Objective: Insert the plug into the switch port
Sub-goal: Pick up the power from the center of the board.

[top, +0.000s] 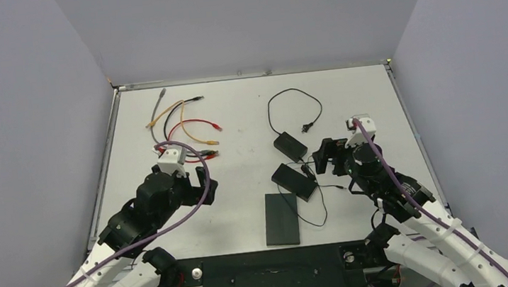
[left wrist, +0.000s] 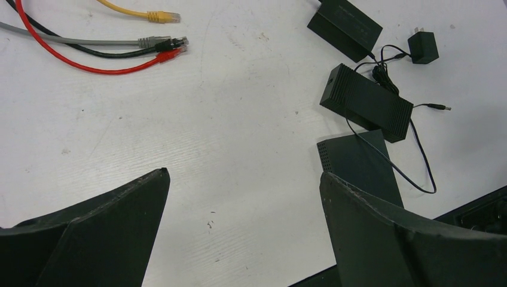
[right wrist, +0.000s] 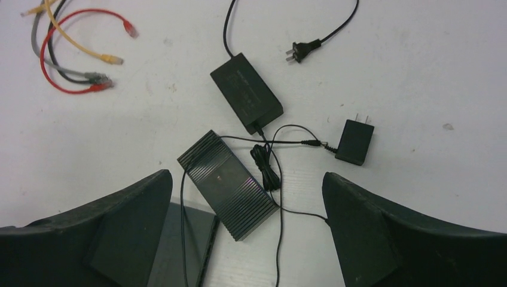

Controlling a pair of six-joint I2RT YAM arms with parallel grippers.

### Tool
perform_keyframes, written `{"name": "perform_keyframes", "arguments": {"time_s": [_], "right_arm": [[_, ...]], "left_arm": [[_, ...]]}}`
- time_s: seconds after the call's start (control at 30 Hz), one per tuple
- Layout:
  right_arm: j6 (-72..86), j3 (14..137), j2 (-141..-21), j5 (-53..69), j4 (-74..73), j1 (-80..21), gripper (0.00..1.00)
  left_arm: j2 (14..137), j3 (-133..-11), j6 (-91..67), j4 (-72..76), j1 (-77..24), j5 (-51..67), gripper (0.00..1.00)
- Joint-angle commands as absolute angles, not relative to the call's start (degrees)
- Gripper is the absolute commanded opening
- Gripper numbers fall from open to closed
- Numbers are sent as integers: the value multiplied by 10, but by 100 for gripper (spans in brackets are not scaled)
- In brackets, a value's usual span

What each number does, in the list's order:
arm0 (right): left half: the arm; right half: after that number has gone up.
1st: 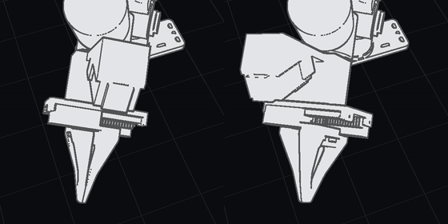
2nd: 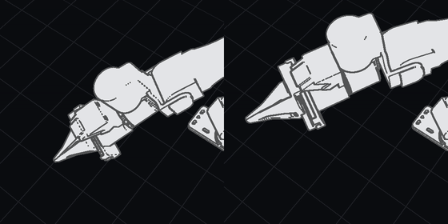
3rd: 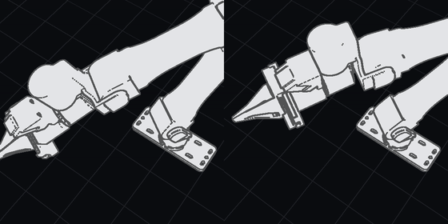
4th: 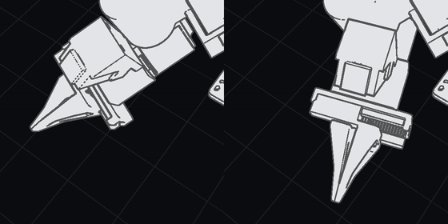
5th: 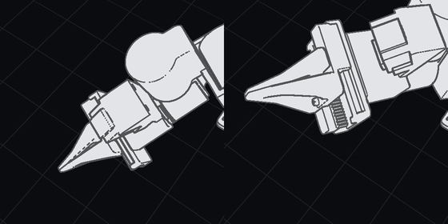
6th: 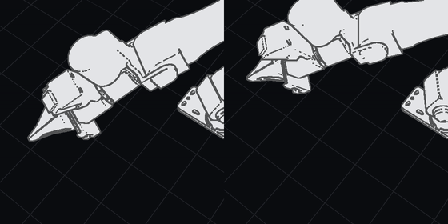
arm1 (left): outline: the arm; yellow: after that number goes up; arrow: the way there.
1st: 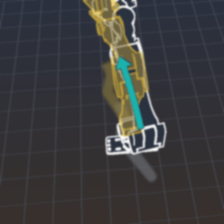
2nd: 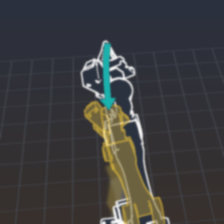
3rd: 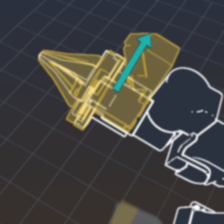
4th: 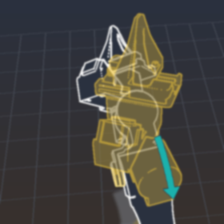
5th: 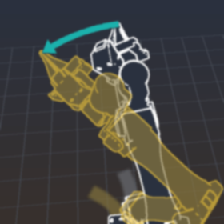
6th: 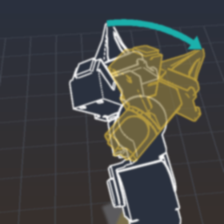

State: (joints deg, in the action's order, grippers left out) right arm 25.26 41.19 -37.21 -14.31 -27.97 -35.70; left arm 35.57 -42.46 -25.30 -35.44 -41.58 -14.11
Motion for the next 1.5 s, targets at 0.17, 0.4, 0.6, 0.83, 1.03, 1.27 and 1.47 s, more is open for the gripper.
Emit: {"name": "perform_keyframes", "arguments": {"time_s": [0.17, 0.4, 0.6, 0.83, 1.03, 1.27, 1.47], "right_arm": [[272, 420, -454, -48, -291, -390, 86], [324, 395, -492, -63, -272, -452, 83], [390, 384, -529, -152, -297, -456, 81], [456, 372, -556, -229, -344, -434, 79], [499, 340, -564, -236, -337, -381, 75], [520, 335, -589, -234, -271, -351, 67], [554, 346, -640, -228, -199, -345, 56]], "left_arm": [[336, -435, -244, -359, -404, -155, 97], [338, -433, -243, -358, -383, -131, 97], [335, -431, -243, -359, -381, -121, 97], [329, -430, -243, -358, -381, -113, 97], [332, -430, -239, -356, -380, -104, 97], [332, -429, -236, -355, -380, -94, 97], [330, -428, -236, -355, -380, -92, 97]]}}
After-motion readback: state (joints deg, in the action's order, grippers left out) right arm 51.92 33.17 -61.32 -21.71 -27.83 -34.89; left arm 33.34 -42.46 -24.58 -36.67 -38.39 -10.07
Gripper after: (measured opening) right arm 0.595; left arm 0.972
